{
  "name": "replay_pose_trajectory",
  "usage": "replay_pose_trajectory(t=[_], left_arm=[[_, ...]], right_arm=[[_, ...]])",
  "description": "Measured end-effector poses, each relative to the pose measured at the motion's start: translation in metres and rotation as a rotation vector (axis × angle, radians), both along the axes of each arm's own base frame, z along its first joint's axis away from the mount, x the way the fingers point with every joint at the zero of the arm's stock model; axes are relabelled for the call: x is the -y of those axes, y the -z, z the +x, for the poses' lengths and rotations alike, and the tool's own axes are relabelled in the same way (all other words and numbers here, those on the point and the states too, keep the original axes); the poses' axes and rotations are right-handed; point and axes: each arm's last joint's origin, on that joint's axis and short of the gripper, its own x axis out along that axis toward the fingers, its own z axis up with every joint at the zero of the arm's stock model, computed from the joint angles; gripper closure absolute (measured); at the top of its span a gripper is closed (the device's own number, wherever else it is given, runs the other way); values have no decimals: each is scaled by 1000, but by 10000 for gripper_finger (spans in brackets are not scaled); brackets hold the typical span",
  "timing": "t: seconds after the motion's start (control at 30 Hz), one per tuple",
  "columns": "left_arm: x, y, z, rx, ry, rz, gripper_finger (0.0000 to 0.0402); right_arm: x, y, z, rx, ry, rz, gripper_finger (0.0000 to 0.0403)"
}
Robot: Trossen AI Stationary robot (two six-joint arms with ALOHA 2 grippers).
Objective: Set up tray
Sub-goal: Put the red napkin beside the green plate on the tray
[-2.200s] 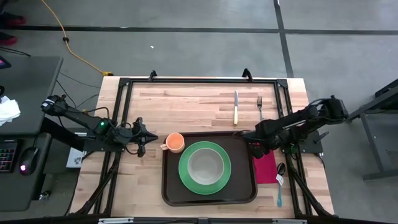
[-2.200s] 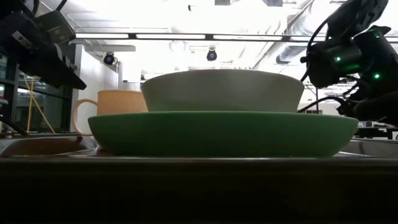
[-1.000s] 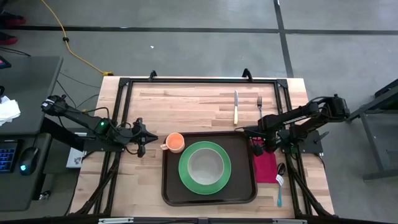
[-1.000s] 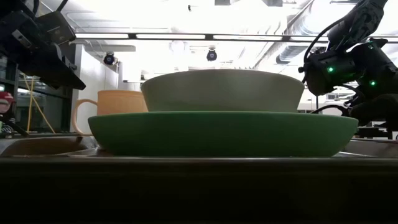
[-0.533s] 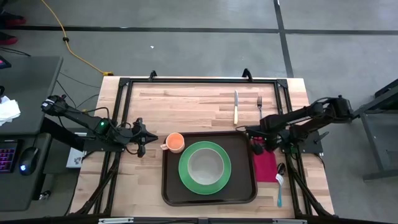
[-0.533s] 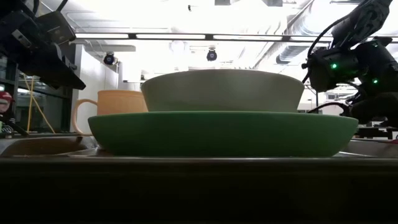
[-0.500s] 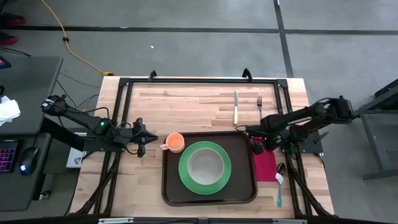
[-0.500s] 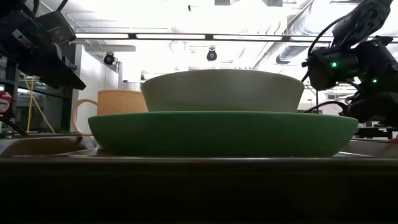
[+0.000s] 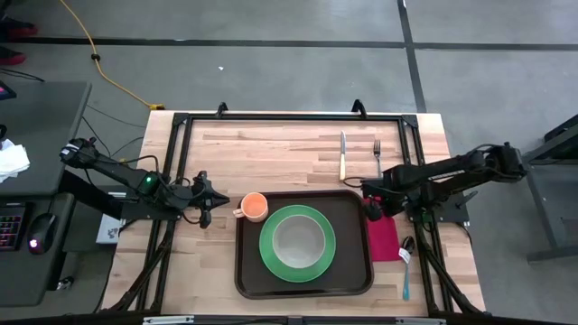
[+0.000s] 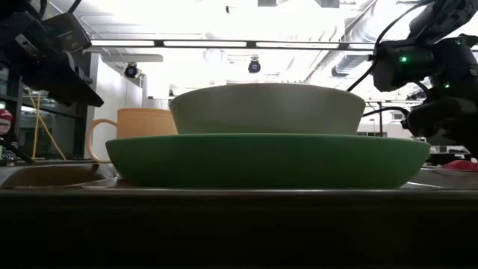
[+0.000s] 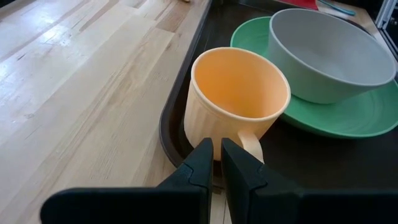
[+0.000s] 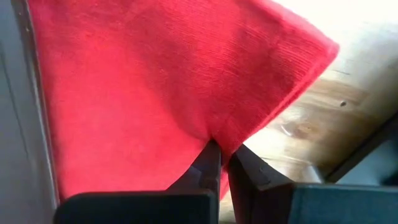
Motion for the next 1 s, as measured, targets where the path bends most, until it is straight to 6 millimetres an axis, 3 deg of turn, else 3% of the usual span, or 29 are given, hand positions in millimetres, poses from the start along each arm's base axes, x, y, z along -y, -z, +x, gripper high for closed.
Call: replay_pose_trajectory(t=[0.53, 1.0], left_arm=[[0, -1, 0, 8, -3, -8, 339], [0, -1, 0, 8, -3, -7, 339]], right_arm=[[0, -15, -4, 111, 25, -13, 402], [1, -54, -7, 197, 60, -68, 402]])
